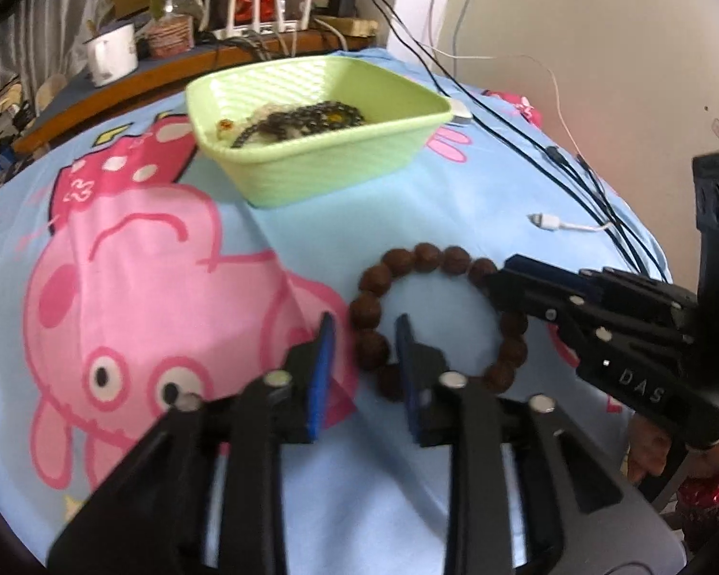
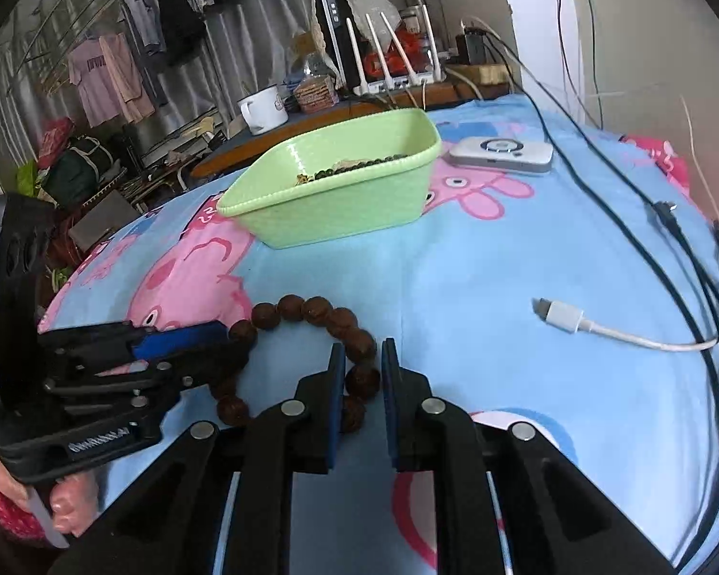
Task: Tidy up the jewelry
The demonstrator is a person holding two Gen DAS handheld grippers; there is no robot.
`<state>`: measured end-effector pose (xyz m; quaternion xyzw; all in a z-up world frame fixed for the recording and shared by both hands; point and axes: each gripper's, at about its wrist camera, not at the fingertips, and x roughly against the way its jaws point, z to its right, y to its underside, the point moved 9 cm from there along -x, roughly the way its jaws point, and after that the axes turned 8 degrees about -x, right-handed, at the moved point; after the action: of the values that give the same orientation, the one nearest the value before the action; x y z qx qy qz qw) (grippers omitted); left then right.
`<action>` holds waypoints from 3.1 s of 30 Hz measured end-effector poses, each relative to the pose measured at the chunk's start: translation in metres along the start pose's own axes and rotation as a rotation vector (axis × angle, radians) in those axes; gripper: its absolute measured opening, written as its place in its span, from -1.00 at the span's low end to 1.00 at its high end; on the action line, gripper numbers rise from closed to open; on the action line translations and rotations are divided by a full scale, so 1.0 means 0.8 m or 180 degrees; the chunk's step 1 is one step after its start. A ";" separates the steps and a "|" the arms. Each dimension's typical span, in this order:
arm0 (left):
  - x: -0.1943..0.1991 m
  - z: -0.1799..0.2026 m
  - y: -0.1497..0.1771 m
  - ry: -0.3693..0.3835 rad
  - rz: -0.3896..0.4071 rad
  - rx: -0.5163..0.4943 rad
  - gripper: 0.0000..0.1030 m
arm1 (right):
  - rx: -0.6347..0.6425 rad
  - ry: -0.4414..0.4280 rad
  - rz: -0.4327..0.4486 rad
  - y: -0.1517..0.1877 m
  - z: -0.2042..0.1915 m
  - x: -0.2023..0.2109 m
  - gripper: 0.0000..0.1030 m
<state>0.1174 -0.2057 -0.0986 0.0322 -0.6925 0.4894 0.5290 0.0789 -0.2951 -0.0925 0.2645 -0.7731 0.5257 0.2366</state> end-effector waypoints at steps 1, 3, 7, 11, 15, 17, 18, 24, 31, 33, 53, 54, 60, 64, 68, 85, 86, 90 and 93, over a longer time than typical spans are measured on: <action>0.004 -0.002 -0.003 -0.0016 0.0037 0.0005 -0.33 | 0.0034 -0.0006 0.0027 -0.001 -0.001 0.001 -1.00; 0.010 -0.002 -0.006 -0.0059 0.0089 -0.0040 -0.26 | 0.0053 0.0000 0.0028 -0.001 -0.004 -0.002 -1.00; 0.001 0.006 -0.006 -0.0067 0.0045 -0.0165 -0.26 | 0.0071 -0.0044 -0.0033 0.007 0.000 -0.010 -0.89; -0.010 0.010 0.001 -0.0066 0.0039 -0.0238 -0.72 | 0.0053 -0.0149 -0.0017 0.006 0.002 -0.009 -1.00; 0.003 0.004 -0.012 0.0035 0.0112 -0.0155 -0.73 | 0.0034 -0.0294 0.0093 -0.018 -0.012 0.007 -1.00; 0.018 -0.002 -0.027 0.0057 0.0245 -0.0123 -0.73 | 0.0104 -0.0361 0.0250 -0.042 -0.025 0.022 -1.00; 0.027 -0.007 -0.039 0.0043 0.0338 -0.0108 -0.73 | 0.0123 -0.0395 0.0314 -0.054 -0.030 0.026 -1.00; 0.053 -0.049 -0.120 -0.0161 0.0727 -0.0081 -0.73 | 0.0260 -0.0455 0.0720 -0.149 -0.056 0.025 -1.00; 0.010 -0.099 -0.176 -0.0368 0.0724 0.0047 -0.73 | 0.0171 -0.0328 0.0616 -0.199 -0.038 -0.055 -1.00; -0.013 -0.110 -0.179 -0.0399 0.0639 0.0070 -0.72 | 0.0093 -0.0269 0.0567 -0.201 -0.027 -0.076 -1.00; 0.078 -0.106 -0.114 -0.0980 0.1020 0.0262 -0.05 | -0.0388 0.0067 0.1016 -0.115 -0.023 0.012 -0.76; 0.085 -0.102 -0.107 -0.0973 0.1029 0.0274 0.00 | -0.0420 0.0102 0.1000 -0.106 -0.024 0.014 -0.76; 0.118 -0.073 -0.072 -0.1059 0.1104 0.0178 0.44 | -0.0451 0.0160 0.0904 -0.059 -0.044 0.034 -0.63; 0.140 -0.065 -0.054 -0.1153 0.1167 0.0169 0.65 | -0.0515 0.0096 0.0882 -0.040 -0.053 0.048 -0.55; 0.160 -0.064 -0.041 -0.1242 0.1211 0.0183 0.76 | -0.0549 0.0074 0.0916 -0.029 -0.059 0.062 -0.55; 0.211 -0.052 -0.025 -0.1379 0.1376 0.0270 0.87 | -0.0291 -0.0012 0.1091 -0.022 -0.094 0.101 -0.55; 0.214 -0.052 -0.024 -0.1395 0.1400 0.0280 0.87 | -0.0284 -0.0018 0.1094 -0.022 -0.095 0.102 -0.55; 0.224 -0.053 -0.024 -0.1400 0.1456 0.0323 0.87 | -0.0266 -0.0043 0.1101 -0.020 -0.098 0.106 -0.55; 0.228 -0.053 -0.022 -0.1377 0.1447 0.0364 0.87 | -0.0265 -0.0062 0.1099 -0.019 -0.100 0.107 -0.55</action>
<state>0.0775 -0.0984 0.0503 0.0096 -0.7498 0.6150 0.2439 0.0317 -0.2389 0.0001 0.1229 -0.8303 0.5235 0.1461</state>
